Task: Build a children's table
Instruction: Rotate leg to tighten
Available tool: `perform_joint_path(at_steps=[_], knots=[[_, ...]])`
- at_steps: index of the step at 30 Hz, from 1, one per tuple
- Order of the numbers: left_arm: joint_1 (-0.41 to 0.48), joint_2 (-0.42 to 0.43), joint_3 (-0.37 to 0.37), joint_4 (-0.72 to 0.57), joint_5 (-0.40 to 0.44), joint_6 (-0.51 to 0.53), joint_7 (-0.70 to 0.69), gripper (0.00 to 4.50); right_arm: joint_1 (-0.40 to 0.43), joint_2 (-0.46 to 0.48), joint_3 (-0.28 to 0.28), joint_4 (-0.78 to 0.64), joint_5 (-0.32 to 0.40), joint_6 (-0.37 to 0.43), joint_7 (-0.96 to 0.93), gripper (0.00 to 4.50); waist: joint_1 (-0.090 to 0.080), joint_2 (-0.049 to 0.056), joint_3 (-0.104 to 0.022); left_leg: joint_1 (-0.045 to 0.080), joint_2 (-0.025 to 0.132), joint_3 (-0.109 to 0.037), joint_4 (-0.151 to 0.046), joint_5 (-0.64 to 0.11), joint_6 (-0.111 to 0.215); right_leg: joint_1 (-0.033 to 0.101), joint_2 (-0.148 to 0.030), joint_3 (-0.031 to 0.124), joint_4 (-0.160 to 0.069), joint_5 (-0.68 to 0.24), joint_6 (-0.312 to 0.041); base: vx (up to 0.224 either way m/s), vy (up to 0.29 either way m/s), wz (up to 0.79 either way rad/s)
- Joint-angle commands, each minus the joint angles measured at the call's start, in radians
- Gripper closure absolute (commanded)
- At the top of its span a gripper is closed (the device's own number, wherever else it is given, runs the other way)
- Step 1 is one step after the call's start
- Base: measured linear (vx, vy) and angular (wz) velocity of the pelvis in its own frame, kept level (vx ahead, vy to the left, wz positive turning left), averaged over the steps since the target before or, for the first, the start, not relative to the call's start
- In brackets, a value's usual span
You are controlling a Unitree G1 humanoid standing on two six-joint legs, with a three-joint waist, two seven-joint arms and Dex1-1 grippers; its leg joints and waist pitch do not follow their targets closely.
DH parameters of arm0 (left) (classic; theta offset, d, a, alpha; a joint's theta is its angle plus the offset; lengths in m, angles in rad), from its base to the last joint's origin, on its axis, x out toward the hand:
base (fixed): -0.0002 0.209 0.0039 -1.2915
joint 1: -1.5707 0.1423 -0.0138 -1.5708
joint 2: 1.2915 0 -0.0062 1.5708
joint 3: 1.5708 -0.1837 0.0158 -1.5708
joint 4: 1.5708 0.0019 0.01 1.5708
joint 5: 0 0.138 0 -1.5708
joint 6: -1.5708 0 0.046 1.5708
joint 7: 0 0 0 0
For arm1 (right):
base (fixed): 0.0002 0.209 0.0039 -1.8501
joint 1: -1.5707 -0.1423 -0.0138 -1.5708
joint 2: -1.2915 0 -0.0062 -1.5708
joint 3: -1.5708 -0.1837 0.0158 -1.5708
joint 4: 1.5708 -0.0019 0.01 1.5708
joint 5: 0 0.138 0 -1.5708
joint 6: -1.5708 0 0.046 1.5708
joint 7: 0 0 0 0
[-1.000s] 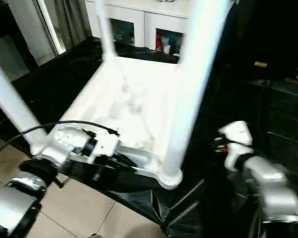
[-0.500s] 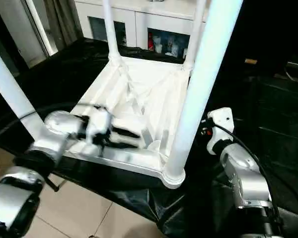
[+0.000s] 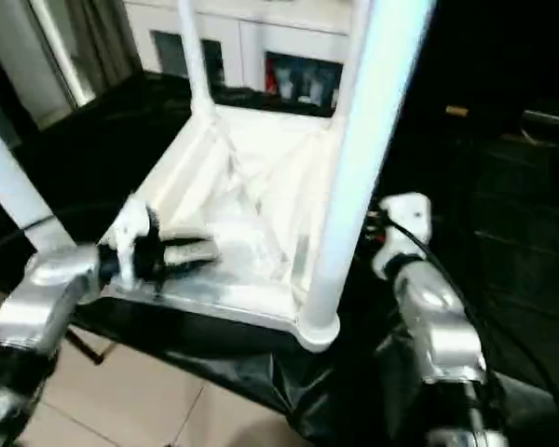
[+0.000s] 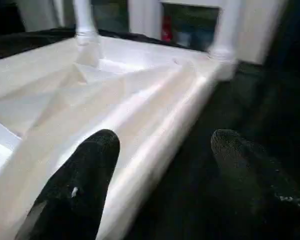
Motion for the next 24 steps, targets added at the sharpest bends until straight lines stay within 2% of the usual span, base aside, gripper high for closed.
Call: perform_joint_path(at_steps=[1,3,4,5,7,9,11,12,13,14,15,17,18,20,24], knots=[[0.002,0.042,-0.037,-0.053,0.022,0.042,-0.034,2.51,-0.043,-0.012,0.036,0.056,-0.040,0.003,0.023,1.20,-0.002,-0.001,-0.058,0.018,0.015,-0.004,-0.070,-0.198,0.016,0.039,-0.022,0.017,-0.060,-0.144,-0.246,0.000,0.000,0.00],[0.017,0.094,-0.084,-0.099,0.035,0.096,-0.055,2.51,-0.109,-0.020,0.080,0.143,-0.087,-0.009,0.047,1.20,-0.007,-0.001,-0.056,0.017,0.012,-0.005,-0.071,-0.204,-0.001,0.040,-0.020,0.017,-0.058,-0.155,-0.243,0.000,0.000,0.00],[0.022,0.125,-0.109,-0.139,0.028,0.148,-0.082,2.51,-0.181,-0.020,0.120,0.234,-0.128,-0.035,0.074,1.20,-0.005,-0.003,-0.058,0.020,0.012,-0.003,-0.068,-0.198,-0.006,0.039,-0.022,0.018,-0.056,-0.147,-0.246,0.000,0.000,0.00],[0.025,0.135,-0.114,-0.162,0.029,0.184,-0.088,2.51,-0.215,-0.013,0.129,0.275,-0.128,-0.034,0.093,1.20,-0.007,-0.001,-0.059,0.019,0.011,-0.004,-0.069,-0.195,-0.006,0.039,-0.021,0.017,-0.054,-0.145,-0.251,0.000,0.000,0.00],[0.033,0.155,-0.123,-0.199,0.037,0.230,-0.097,2.51,-0.257,-0.007,0.148,0.331,-0.132,-0.042,0.120,1.20,-0.006,-0.008,-0.059,0.016,0.011,-0.002,-0.066,-0.176,0.000,0.044,-0.021,0.018,-0.052,-0.116,-0.261,0.000,0.000,0.00],[0.043,0.179,-0.141,-0.225,0.050,0.261,-0.110,2.51,-0.295,-0.004,0.176,0.388,-0.149,-0.059,0.153,1.20,-0.004,-0.007,-0.064,0.016,0.010,-0.002,-0.061,-0.130,0.016,0.046,-0.019,0.017,-0.042,-0.051,-0.273,0.000,0.000,0.00],[0.054,0.202,-0.155,-0.237,0.062,0.270,-0.120,2.51,-0.323,0.002,0.199,0.432,-0.153,-0.075,0.200,1.20,-0.001,-0.012,-0.064,0.015,0.008,0.001,-0.058,-0.107,0.033,0.048,-0.018,0.018,-0.040,-0.016,-0.276,0.000,0.000,0.00],[0.060,0.211,-0.159,-0.245,0.060,0.278,-0.125,2.51,-0.335,0.005,0.207,0.452,-0.156,-0.082,0.218,1.20,0.000,-0.010,-0.064,0.012,0.008,-0.001,-0.058,-0.097,0.039,0.049,-0.018,0.017,-0.038,-0.005,-0.280,0.000,0.000,0.00],[0.065,0.221,-0.163,-0.255,0.056,0.288,-0.128,2.51,-0.347,0.009,0.215,0.474,-0.159,-0.090,0.234,1.20,0.001,-0.013,-0.065,0.014,0.009,0.001,-0.057,-0.096,0.041,0.048,-0.018,0.016,-0.038,-0.002,-0.281,0.000,0.000,0.00],[0.068,0.230,-0.167,-0.264,0.051,0.297,-0.128,2.51,-0.358,0.011,0.220,0.493,-0.161,-0.098,0.244,1.20,0.001,-0.011,-0.067,0.013,0.010,-0.001,-0.057,-0.093,0.041,0.049,-0.019,0.015,-0.034,-0.001,-0.289,0.000,0.000,0.00],[0.074,0.238,-0.168,-0.274,0.046,0.309,-0.123,2.51,-0.376,0.019,0.225,0.524,-0.165,-0.113,0.254,1.20,0.000,-0.016,-0.066,0.011,0.010,0.000,-0.055,-0.099,0.041,0.048,-0.020,0.016,-0.033,-0.007,-0.293,0.000,0.000,0.00],[0.081,0.253,-0.173,-0.294,0.044,0.333,-0.113,2.51,-0.409,0.031,0.225,0.582,-0.172,-0.142,0.274,1.20,0.000,-0.016,-0.062,0.012,0.011,0.000,-0.057,-0.118,0.034,0.045,-0.020,0.016,-0.035,-0.037,-0.295,0.000,0.000,0.00],[0.085,0.259,-0.173,-0.309,0.043,0.348,-0.108,2.51,-0.427,0.038,0.225,0.616,-0.172,-0.166,0.289,1.20,-0.001,-0.017,-0.065,0.015,0.014,0.001,-0.055,-0.131,0.029,0.042,-0.022,0.016,-0.033,-0.044,-0.300,0.000,0.000,0.00],[0.090,0.262,-0.171,-0.329,0.039,0.369,-0.105,2.51,-0.447,0.047,0.230,0.655,-0.172,-0.192,0.307,1.20,-0.001,-0.021,-0.059,0.013,0.013,0.000,-0.057,-0.153,0.020,0.042,-0.022,0.018,-0.036,-0.079,-0.294,0.000,0.000,0.00],[0.095,0.280,-0.192,-0.313,0.085,0.357,-0.090,2.51,-0.453,0.045,0.291,0.677,-0.229,-0.229,0.312,1.20,-0.001,-0.022,-0.058,0.014,0.012,-0.001,-0.058,-0.160,0.012,0.040,-0.019,0.017,-0.037,-0.091,-0.282,0.000,0.000,0.00]])
